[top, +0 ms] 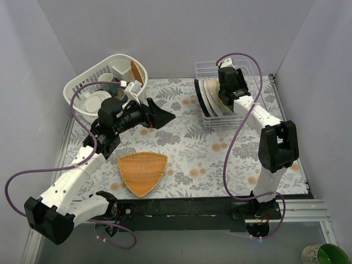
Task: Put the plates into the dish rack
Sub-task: Insert the plate into the dish rack, then reset both arms
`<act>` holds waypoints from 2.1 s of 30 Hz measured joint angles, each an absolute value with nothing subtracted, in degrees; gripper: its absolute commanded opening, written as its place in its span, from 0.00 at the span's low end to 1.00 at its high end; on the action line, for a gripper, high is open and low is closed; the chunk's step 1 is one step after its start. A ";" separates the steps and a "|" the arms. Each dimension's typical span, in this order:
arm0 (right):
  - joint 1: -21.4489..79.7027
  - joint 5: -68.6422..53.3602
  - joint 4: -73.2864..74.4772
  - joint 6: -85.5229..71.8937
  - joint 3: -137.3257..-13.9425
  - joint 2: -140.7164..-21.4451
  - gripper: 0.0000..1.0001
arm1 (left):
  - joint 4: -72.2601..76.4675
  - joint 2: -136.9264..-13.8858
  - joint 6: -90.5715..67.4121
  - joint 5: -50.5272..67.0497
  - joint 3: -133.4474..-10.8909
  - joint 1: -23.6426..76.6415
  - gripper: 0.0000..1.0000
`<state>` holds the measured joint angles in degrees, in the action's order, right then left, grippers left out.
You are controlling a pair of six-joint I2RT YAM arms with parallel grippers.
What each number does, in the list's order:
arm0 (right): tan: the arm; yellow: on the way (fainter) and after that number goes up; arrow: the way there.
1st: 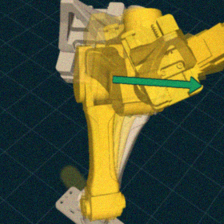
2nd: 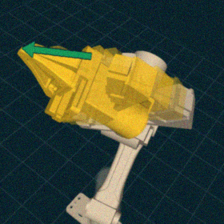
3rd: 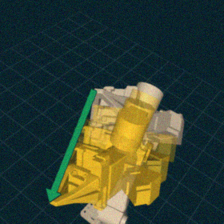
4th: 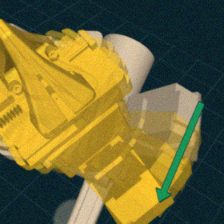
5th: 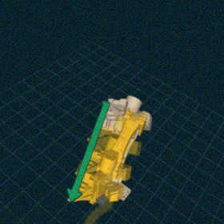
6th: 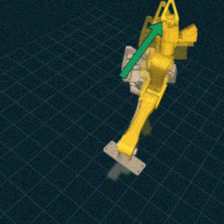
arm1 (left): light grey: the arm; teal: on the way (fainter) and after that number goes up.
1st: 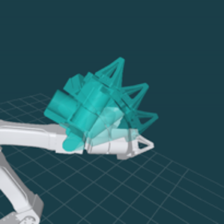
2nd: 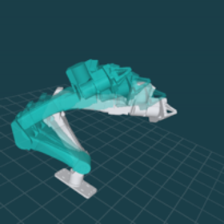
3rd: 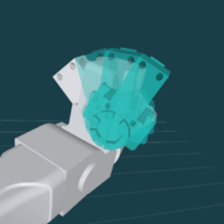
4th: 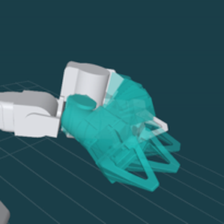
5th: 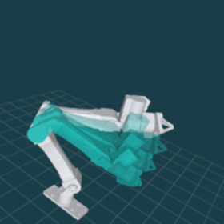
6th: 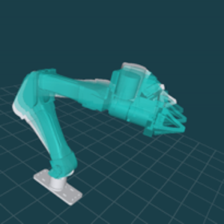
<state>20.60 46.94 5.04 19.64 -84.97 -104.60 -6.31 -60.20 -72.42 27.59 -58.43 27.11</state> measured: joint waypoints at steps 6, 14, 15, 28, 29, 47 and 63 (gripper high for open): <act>19.97 45.89 5.06 18.65 -85.43 -104.60 0.54 | -5.98 -60.20 -72.49 27.57 -58.43 27.09 0.98; 18.44 44.31 5.50 17.15 -88.33 -104.73 0.54 | -6.00 -60.20 -72.49 27.49 -58.43 27.09 0.98; 18.37 44.10 5.50 16.88 -88.64 -104.86 0.54 | -6.02 -60.20 -72.49 27.44 -58.43 27.09 0.98; 18.11 40.38 6.28 14.66 -89.62 -107.04 0.54 | -6.07 -60.20 -72.49 26.65 -58.43 27.05 0.98; 18.11 40.07 6.28 14.44 -89.62 -107.04 0.54 | -6.07 -60.20 -72.49 26.55 -58.43 27.05 0.98; 18.13 33.04 6.20 9.93 -88.33 -103.81 0.54 | -5.98 -59.90 -73.30 26.30 -57.43 27.05 0.98; 19.40 18.83 8.80 2.66 -85.97 -92.71 0.82 | -6.46 -59.11 -72.93 25.45 -57.04 27.05 0.98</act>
<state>19.40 18.83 8.80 2.66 -85.97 -92.71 -6.46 -59.11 -72.93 25.45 -57.04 27.05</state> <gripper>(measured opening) 0.574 0.981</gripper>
